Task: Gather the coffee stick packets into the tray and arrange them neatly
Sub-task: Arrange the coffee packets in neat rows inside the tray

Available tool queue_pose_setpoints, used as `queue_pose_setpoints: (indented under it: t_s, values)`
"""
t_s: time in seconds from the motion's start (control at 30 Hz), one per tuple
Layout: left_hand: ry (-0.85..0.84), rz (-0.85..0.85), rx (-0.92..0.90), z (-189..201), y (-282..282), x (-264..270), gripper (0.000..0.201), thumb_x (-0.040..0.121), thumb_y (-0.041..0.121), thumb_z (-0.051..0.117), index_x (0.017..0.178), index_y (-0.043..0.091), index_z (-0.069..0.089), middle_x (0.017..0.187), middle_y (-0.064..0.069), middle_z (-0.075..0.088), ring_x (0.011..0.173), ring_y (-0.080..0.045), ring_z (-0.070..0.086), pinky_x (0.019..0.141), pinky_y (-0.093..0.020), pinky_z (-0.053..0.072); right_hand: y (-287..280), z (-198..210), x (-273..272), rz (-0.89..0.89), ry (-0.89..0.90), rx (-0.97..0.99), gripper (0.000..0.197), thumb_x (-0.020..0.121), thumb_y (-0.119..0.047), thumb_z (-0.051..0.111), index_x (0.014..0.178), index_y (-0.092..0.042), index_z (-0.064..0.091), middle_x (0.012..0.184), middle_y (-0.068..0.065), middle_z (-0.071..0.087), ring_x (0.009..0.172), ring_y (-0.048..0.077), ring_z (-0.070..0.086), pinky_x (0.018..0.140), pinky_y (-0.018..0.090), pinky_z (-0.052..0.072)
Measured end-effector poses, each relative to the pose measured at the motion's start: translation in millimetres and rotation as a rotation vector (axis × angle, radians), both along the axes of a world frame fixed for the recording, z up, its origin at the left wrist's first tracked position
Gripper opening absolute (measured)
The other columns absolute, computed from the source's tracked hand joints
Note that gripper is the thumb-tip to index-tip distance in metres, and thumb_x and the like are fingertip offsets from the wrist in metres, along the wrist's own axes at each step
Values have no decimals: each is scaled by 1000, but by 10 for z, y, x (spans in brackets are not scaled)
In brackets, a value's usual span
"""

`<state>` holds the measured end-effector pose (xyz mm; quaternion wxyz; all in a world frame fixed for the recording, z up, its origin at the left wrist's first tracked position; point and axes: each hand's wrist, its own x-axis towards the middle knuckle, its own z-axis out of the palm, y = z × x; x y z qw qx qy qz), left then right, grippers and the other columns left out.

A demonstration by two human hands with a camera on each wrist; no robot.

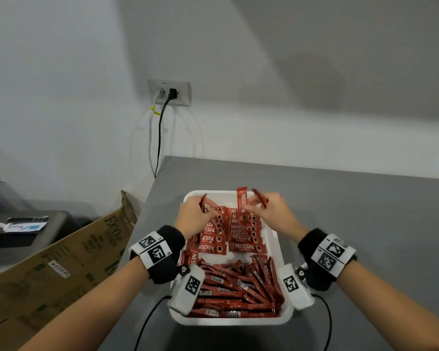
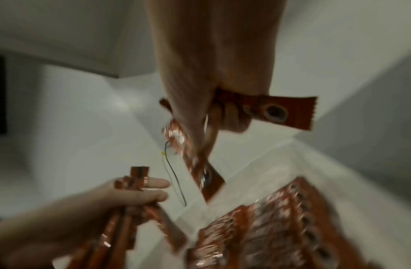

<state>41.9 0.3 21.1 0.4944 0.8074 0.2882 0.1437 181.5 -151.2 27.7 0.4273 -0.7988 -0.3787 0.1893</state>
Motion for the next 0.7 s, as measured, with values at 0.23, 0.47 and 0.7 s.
queue_pose_setpoints:
  t_s: [0.23, 0.47, 0.7]
  values:
    - [-13, 64, 26, 82, 90, -10, 8, 85, 10, 65, 90, 16, 63, 83, -14, 68, 74, -23, 64, 64, -22, 52, 109, -151, -22, 459, -320, -628, 8, 85, -13, 68, 91, -9, 69, 84, -4, 63, 73, 5, 56, 70, 15, 43]
    - [-6, 33, 4, 79, 47, -44, 11, 83, 11, 67, 86, 21, 61, 89, -17, 69, 83, -30, 66, 75, -34, 54, 310, -29, -70, 548, -534, -734, 22, 83, -13, 63, 68, -19, 48, 71, -5, 52, 74, 15, 50, 60, 22, 38]
    - [-3, 33, -33, 100, 74, -68, 10, 84, 12, 67, 89, 18, 61, 92, -18, 68, 87, -33, 66, 79, -39, 56, 351, -105, -71, 575, -446, -784, 14, 76, -13, 74, 89, -9, 70, 90, 1, 71, 76, 11, 57, 70, 23, 48]
